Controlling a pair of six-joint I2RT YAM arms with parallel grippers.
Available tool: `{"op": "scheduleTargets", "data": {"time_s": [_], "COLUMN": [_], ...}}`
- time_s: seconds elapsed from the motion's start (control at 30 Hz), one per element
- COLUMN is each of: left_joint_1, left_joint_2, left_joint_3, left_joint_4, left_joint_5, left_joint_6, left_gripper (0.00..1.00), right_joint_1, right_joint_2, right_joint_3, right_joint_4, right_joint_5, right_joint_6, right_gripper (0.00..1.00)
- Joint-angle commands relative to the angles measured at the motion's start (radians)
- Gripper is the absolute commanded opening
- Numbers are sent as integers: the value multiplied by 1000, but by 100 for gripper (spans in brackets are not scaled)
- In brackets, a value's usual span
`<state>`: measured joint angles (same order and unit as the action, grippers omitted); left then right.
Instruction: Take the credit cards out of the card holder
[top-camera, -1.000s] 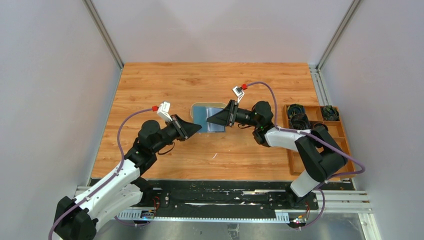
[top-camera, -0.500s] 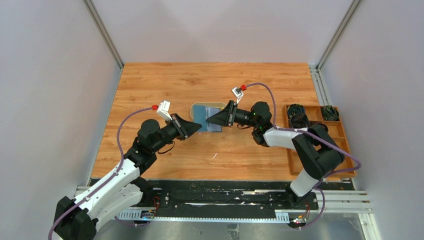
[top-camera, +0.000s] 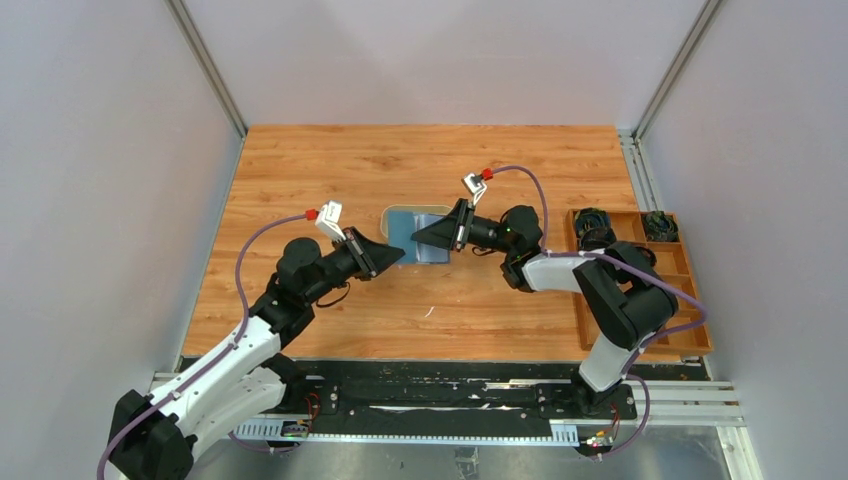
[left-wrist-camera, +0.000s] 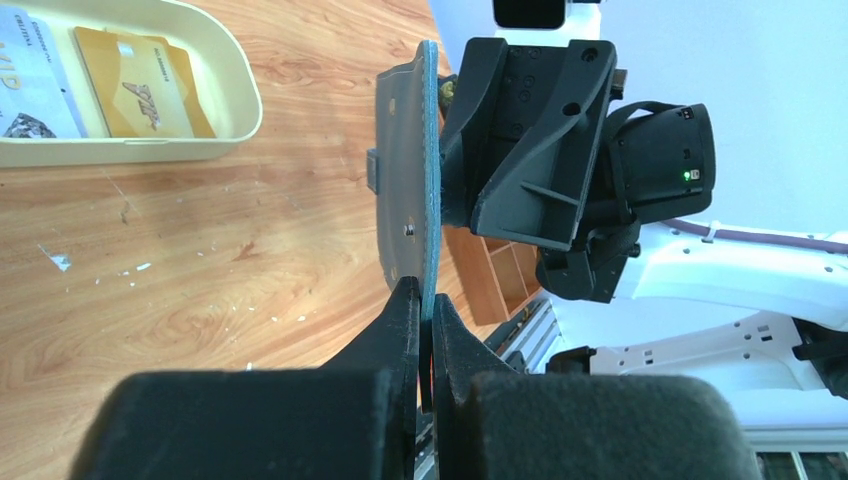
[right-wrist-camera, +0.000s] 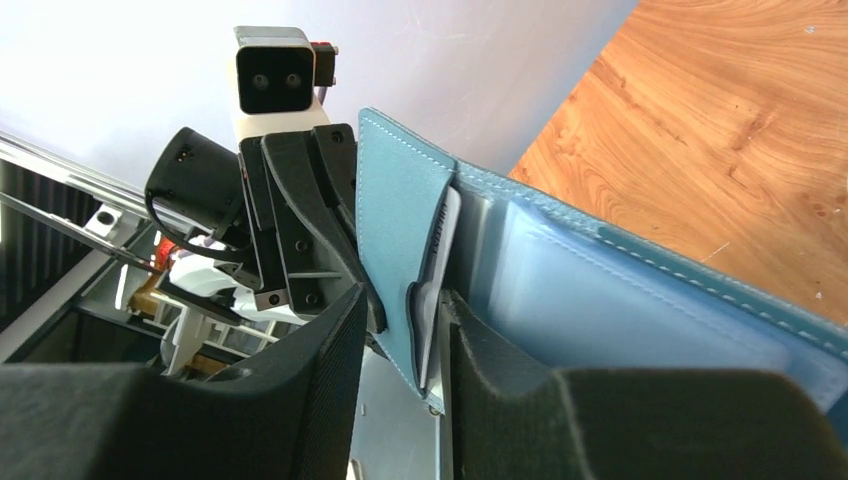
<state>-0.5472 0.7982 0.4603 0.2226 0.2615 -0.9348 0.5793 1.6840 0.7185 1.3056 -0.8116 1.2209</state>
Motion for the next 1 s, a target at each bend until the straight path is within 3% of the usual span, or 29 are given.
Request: {"op": "scheduleTargets", "data": {"time_s": [0.0,0.37,0.63,0.87,0.97], "left_joint_1": [-7,-7,-7,-7,-7], "left_joint_2": [4,-7,-6,-14,-15], "left_joint_3": [35,21,23,26,40], "left_joint_4": [38,37,25,2,-37], "left_joint_5": [22,8,3,-12,-28], "left_joint_6": [9,8,14,24,36], "left_gripper": [0,0,0,0,0], "right_joint_1": [-11,-21,-29,-31,-36], "right_joint_2": [14,23,25,34,30], "right_joint_3": [22,1,-7,-5,-12], "right_joint_4": [112,158,183,208,209], "right_joint_5": [-9,-7,-13,-31,-41], "right_joint_6": [47,71,84,103,102], "right_gripper": [33,18,14,0,0]}}
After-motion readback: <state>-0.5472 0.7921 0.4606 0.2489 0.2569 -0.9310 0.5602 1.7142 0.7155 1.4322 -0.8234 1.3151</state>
